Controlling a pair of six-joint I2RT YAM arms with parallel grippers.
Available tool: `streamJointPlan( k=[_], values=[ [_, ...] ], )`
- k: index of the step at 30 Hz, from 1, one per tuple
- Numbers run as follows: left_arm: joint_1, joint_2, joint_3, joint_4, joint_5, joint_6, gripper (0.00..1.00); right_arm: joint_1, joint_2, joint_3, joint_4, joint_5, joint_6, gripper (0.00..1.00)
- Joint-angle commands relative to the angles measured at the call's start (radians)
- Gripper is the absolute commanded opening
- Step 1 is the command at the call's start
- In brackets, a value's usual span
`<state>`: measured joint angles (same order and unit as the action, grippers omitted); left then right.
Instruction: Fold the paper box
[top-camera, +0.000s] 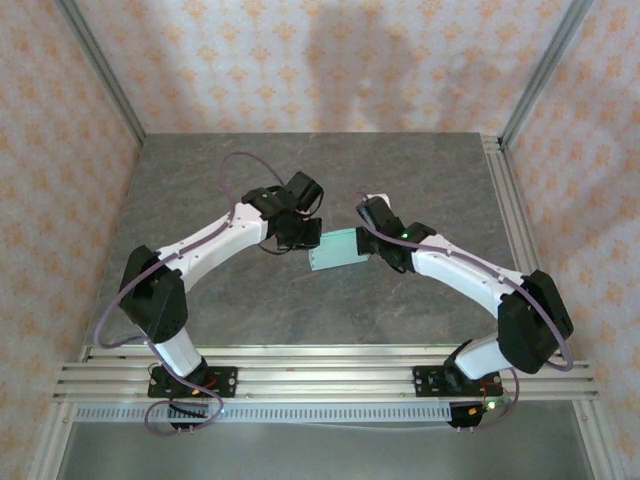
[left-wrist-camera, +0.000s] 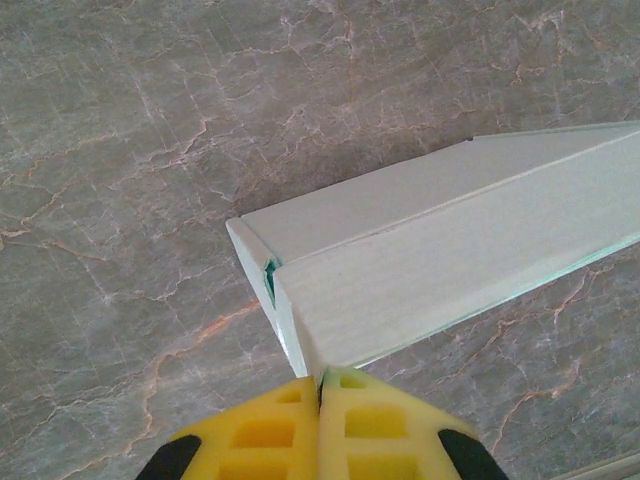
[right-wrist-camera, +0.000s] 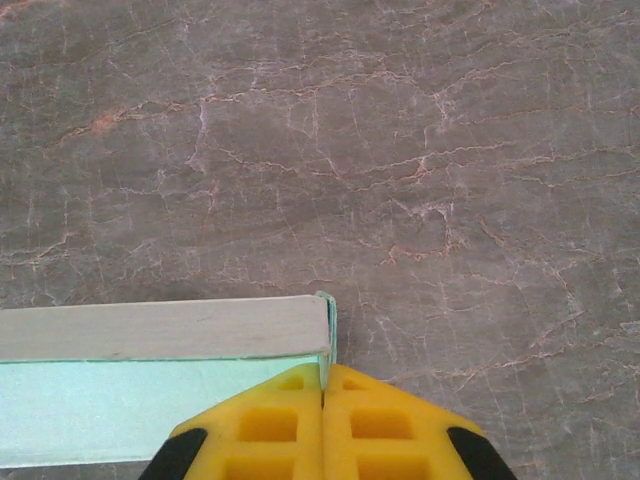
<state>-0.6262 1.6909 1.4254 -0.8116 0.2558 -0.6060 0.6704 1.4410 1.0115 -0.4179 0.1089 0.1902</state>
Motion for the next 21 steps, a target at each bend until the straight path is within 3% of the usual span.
streamJointPlan(
  k=[1,21],
  values=[
    [-0.004,0.009,-0.006,0.044,0.016,-0.011,0.00,0.007,0.012,0.039,-0.044,-0.022,0.027,0.00],
    [0.008,0.016,-0.028,0.063,0.025,-0.012,0.00,-0.008,0.054,0.084,-0.102,-0.054,0.071,0.00]
  ],
)
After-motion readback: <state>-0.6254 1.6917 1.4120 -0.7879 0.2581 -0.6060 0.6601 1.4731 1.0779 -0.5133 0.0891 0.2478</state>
